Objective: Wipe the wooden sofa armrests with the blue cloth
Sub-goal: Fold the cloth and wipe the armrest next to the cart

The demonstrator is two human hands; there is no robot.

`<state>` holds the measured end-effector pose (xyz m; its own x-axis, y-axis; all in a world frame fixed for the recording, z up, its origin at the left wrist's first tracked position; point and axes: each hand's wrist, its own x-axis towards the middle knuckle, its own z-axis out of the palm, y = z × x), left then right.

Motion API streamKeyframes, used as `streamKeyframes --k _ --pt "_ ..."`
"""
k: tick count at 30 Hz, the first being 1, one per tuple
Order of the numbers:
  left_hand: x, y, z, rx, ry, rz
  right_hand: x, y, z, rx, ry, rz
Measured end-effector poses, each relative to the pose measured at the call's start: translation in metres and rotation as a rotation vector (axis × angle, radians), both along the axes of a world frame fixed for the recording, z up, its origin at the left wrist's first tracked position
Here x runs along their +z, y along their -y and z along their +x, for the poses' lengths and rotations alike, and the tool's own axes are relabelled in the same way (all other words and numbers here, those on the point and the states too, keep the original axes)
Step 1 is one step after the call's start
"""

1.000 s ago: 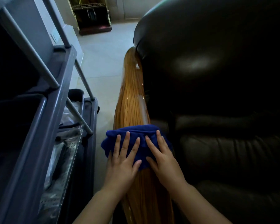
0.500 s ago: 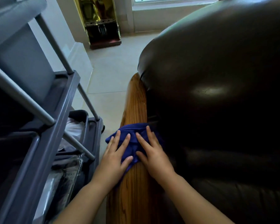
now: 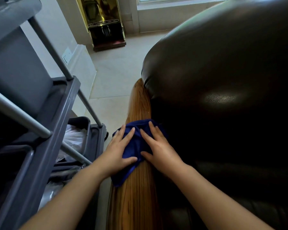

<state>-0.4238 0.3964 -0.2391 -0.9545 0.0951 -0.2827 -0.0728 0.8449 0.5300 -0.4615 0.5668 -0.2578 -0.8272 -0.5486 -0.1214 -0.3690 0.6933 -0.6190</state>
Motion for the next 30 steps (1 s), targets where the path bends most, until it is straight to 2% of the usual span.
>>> streamKeyframes --k 7,15,21,24,27,30 --pt "0.015 0.010 -0.052 -0.013 0.122 -0.003 0.010 0.014 -0.049 0.021 0.036 0.076" --pt "0.015 -0.002 -0.005 0.233 -0.213 0.094 0.015 0.013 -0.023 -0.076 -0.104 0.033" --pt "0.030 0.004 0.022 0.192 -0.155 0.012 0.018 0.008 0.020 -0.093 -0.277 0.065" --pt "0.050 0.008 0.029 0.150 -0.046 0.033 0.043 0.001 0.019 -0.032 -0.124 0.055" --pt "0.076 0.013 0.031 0.124 0.111 0.159 0.072 -0.015 0.012 0.011 0.152 0.027" --pt "0.109 0.013 0.036 0.081 0.239 0.282 0.106 -0.033 0.013 0.065 0.293 0.003"
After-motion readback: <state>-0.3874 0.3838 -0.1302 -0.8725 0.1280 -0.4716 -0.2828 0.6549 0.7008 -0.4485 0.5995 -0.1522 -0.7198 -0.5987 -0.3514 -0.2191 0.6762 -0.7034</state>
